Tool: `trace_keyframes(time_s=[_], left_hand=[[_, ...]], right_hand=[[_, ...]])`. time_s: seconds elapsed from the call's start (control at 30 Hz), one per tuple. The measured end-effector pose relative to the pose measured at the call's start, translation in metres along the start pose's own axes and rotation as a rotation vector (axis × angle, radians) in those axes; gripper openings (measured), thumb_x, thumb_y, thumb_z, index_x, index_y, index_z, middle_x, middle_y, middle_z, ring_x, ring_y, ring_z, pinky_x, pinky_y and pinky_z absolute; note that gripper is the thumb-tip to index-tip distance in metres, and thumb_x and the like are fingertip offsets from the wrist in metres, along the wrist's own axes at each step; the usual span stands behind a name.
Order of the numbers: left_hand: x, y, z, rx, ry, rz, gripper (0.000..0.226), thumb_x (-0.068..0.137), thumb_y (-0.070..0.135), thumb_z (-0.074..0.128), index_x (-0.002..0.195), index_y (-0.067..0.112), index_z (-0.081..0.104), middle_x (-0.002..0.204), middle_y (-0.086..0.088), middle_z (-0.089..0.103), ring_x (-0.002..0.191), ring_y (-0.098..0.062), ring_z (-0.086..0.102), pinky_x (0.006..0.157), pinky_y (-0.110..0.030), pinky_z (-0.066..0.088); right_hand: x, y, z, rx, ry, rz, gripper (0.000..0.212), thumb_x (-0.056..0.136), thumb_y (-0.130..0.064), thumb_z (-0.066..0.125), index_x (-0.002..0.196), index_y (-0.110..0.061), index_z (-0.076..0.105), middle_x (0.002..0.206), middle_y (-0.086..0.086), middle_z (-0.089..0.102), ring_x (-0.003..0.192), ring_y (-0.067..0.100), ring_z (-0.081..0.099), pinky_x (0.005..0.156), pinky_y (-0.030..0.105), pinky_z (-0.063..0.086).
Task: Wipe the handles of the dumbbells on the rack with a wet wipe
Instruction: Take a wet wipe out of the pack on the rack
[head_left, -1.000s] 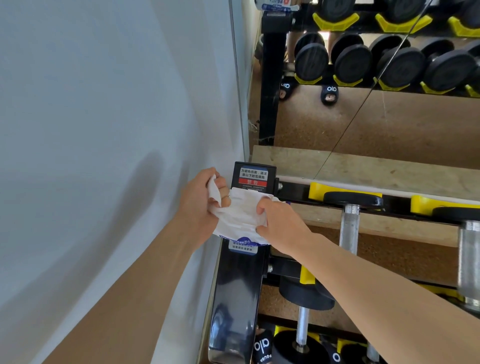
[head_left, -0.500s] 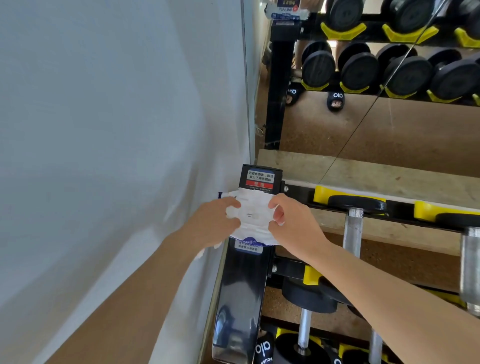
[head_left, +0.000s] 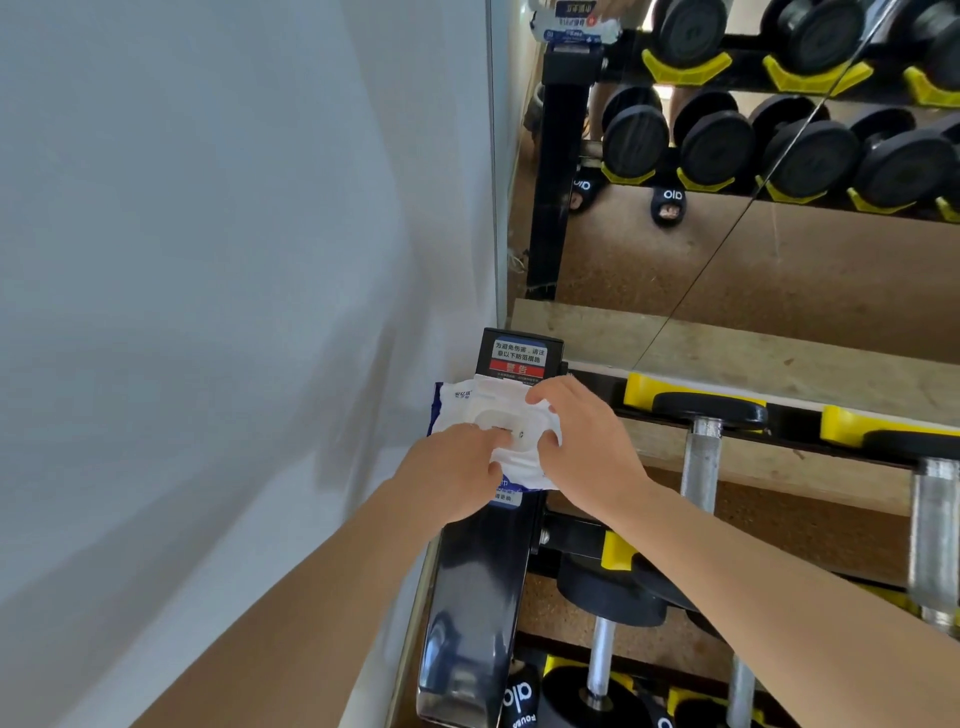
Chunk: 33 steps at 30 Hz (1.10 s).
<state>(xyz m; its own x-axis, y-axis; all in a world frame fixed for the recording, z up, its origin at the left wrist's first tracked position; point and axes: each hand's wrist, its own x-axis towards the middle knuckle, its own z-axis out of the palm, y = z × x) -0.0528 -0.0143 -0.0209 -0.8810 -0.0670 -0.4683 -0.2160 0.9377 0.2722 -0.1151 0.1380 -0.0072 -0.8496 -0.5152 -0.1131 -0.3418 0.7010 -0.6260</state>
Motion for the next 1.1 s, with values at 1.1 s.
trace_keyframes(time_s=[1.1], left_hand=[[-0.024, 0.019, -0.064, -1.398, -0.12, -0.328, 0.046, 0.072, 0.0, 0.061, 0.118, -0.004, 0.055, 0.104, -0.02, 0.063, 0.093, -0.034, 0.065, 0.083, -0.051, 0.057]], right_hand=[[-0.024, -0.026, -0.023, 0.864, -0.15, 0.457, 0.022, 0.088, -0.007, 0.058, 0.107, -0.017, 0.067, 0.105, 0.0, 0.068, 0.101, 0.016, 0.063, 0.073, 0.021, 0.049]])
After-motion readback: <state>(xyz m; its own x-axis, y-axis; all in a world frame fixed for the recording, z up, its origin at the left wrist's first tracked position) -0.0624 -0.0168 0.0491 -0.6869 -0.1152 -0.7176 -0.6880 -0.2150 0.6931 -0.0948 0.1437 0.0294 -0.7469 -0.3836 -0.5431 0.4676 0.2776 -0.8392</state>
